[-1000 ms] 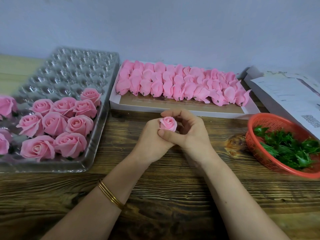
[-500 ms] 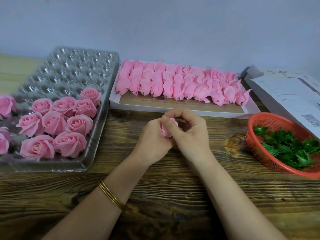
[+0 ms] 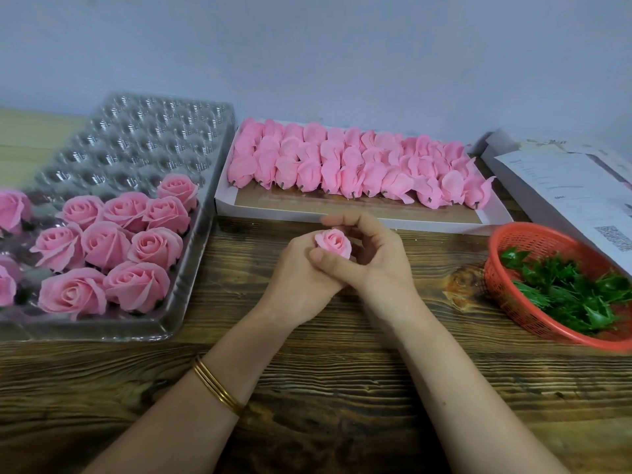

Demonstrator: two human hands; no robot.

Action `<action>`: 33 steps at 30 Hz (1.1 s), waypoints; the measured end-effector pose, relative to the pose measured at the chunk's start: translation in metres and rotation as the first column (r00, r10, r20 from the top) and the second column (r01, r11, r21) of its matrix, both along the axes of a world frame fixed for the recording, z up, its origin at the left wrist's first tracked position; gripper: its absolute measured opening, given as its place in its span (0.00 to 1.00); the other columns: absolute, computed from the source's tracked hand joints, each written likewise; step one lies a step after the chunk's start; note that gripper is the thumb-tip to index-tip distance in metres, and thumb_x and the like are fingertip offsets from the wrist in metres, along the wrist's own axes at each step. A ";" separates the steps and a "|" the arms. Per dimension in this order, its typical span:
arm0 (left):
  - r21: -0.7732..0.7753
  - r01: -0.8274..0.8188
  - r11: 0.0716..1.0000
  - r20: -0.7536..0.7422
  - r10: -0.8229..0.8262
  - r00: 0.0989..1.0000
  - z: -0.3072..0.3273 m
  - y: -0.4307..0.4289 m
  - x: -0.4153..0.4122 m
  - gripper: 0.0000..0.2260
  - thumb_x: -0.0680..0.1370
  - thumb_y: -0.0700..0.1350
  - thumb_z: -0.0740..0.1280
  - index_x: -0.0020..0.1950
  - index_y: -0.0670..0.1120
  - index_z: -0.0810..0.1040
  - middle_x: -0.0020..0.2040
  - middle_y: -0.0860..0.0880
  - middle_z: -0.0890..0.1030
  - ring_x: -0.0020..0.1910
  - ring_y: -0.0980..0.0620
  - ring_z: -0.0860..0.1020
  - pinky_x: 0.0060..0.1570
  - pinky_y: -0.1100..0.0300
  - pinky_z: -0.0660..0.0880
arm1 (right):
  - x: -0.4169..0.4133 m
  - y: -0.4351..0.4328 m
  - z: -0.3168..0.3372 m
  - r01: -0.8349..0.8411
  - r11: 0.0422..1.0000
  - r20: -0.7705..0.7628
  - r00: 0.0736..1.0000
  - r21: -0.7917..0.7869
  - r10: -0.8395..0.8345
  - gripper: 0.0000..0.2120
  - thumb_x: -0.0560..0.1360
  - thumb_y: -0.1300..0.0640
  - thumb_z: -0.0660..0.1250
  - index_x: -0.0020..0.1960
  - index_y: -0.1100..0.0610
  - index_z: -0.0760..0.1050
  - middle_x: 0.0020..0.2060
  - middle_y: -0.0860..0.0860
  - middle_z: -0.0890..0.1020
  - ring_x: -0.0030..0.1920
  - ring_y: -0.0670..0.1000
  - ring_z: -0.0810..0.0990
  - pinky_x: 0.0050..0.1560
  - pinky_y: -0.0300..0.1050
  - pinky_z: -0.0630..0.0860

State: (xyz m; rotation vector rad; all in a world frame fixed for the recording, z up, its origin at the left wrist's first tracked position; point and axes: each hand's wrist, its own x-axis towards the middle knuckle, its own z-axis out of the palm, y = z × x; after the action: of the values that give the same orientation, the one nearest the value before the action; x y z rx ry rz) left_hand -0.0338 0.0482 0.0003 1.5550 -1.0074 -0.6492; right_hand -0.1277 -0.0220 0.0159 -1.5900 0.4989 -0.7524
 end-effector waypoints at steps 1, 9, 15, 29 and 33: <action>-0.004 -0.004 1.000 -0.020 0.003 1.000 0.000 0.000 -0.001 0.12 0.73 0.36 0.73 0.54 0.47 0.83 0.49 0.51 0.86 0.51 0.51 0.83 0.55 0.46 0.80 | 0.000 -0.001 0.001 0.005 0.999 0.040 0.999 0.053 -0.007 0.14 0.62 0.53 0.78 0.47 0.47 0.83 0.43 0.49 0.82 0.47 0.50 0.80 0.53 0.51 0.78; -0.012 0.007 1.000 -0.037 -0.007 0.999 -0.005 -0.001 0.000 0.12 0.72 0.39 0.74 0.55 0.46 0.82 0.49 0.47 0.86 0.51 0.45 0.83 0.53 0.38 0.78 | -0.003 -0.004 0.007 0.033 0.987 0.177 0.982 0.155 -0.061 0.04 0.66 0.62 0.73 0.37 0.53 0.82 0.40 0.45 0.84 0.42 0.42 0.81 0.45 0.36 0.76; -0.069 0.022 0.997 -0.016 -0.023 1.000 -0.004 -0.002 -0.001 0.11 0.72 0.39 0.73 0.52 0.49 0.83 0.46 0.51 0.86 0.49 0.50 0.84 0.52 0.45 0.80 | 0.000 -0.001 0.005 0.085 0.996 0.122 0.989 -0.001 -0.084 0.05 0.65 0.61 0.74 0.37 0.53 0.82 0.45 0.53 0.82 0.46 0.42 0.81 0.48 0.36 0.75; -0.013 0.000 1.000 0.007 0.000 1.000 0.000 0.001 0.000 0.06 0.73 0.43 0.71 0.49 0.50 0.82 0.45 0.53 0.85 0.47 0.54 0.83 0.51 0.47 0.81 | 0.001 0.001 0.001 0.047 0.989 0.032 0.999 -0.140 -0.043 0.10 0.65 0.60 0.76 0.44 0.54 0.79 0.43 0.49 0.82 0.47 0.50 0.81 0.53 0.48 0.78; -0.005 0.017 1.000 -0.012 -0.017 1.000 0.000 0.002 0.000 0.10 0.74 0.36 0.73 0.54 0.46 0.83 0.49 0.50 0.85 0.50 0.52 0.83 0.54 0.46 0.80 | -0.002 -0.002 0.004 -0.036 0.997 0.005 0.999 -0.067 0.036 0.11 0.64 0.61 0.77 0.44 0.54 0.79 0.43 0.47 0.82 0.46 0.48 0.80 0.53 0.48 0.78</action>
State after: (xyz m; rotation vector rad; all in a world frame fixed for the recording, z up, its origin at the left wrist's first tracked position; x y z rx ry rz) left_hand -0.0334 0.0499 0.0000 1.5384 -1.0133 -0.6664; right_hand -0.1300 -0.0236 0.0198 -1.6541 0.4434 -0.7537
